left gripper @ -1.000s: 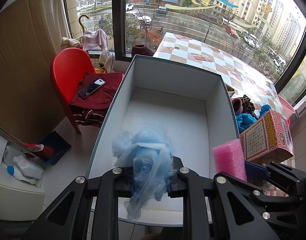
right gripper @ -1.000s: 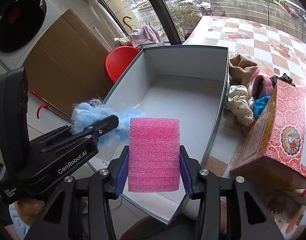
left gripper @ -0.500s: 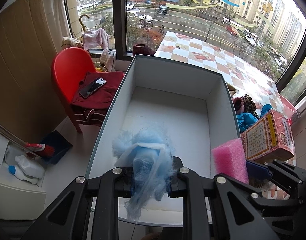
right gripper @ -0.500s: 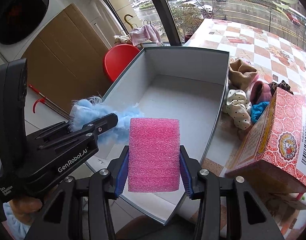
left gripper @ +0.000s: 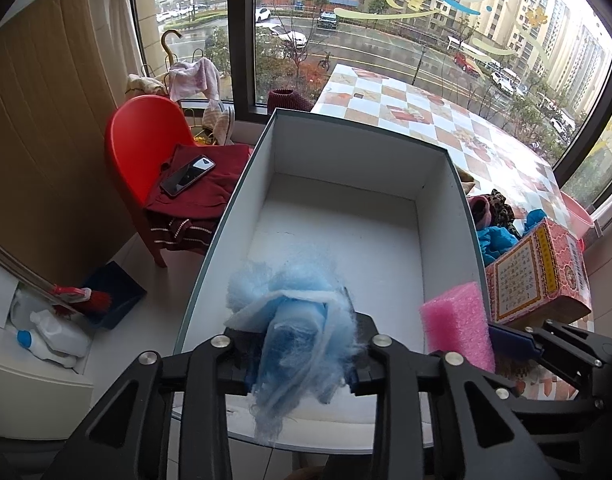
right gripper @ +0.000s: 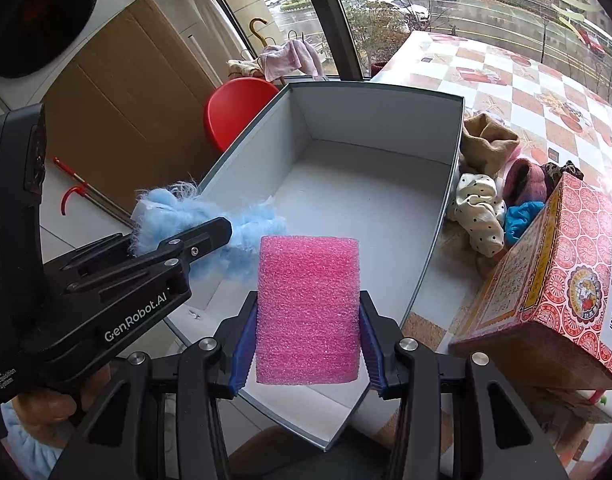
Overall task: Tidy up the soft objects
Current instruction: 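Lower both grippers into the box and open them, releasing both items, then withdraw both tools from the box back toward the table pile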
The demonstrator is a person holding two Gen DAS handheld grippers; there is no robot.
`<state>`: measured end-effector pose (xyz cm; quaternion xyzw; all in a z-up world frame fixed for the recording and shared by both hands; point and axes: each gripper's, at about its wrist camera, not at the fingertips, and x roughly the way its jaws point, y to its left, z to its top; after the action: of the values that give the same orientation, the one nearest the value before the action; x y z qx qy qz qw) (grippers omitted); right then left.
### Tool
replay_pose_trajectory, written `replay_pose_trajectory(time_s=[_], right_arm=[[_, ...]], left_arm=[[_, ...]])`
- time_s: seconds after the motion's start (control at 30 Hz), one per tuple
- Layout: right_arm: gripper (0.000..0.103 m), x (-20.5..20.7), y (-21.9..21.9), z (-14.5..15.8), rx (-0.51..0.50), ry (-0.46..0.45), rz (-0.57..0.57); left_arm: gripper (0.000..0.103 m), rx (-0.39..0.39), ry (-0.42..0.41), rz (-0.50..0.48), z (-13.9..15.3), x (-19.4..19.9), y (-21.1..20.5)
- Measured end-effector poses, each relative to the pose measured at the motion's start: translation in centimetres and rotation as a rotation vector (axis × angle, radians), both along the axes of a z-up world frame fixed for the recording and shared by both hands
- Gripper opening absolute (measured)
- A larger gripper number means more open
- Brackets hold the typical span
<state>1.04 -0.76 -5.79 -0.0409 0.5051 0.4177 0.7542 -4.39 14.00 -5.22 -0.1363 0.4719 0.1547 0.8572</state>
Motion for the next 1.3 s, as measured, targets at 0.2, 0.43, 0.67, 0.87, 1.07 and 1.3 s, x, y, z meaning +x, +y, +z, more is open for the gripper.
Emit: replay_pose_trajectory(time_s=[0.2, 0.43, 0.67, 0.87, 1.07, 1.3], right_arm=[[0.096, -0.1, -0.3, 0.5, 0.04, 0.004, 0.026], [0.102, -1.2, -0.4, 2.3, 0.053, -0.071, 0.032], [0.102, -2.5, -0.8, 4.5, 0.035, -0.175, 0.029], [0.102, -3.5, -1.3, 5.5, 0.003, -0.255, 0.03], [0.102, -3.8, -2.5, 6.0, 0.032, -0.25, 0.034], [0.102, -2.7, -6.7, 7.4, 0.111, -0.213, -0.018]], left_arm=[[0.095, -0.036, -0.075, 0.009, 0.7, -0.6, 0.7], [0.103, -0.029, -0.11, 0.035, 1.6, -0.8, 1.1], [0.103, -0.002, -0.141, 0.062, 2.4, -1.5, 0.9], [0.103, 0.024, -0.155, 0.058, 3.5, -2.0, 0.3], [0.103, 0.019, -0.171, 0.03, 4.5, -3.0, -0.3], [0.103, -0.048, -0.168, -0.023, 5.9, -2.7, -2.0]])
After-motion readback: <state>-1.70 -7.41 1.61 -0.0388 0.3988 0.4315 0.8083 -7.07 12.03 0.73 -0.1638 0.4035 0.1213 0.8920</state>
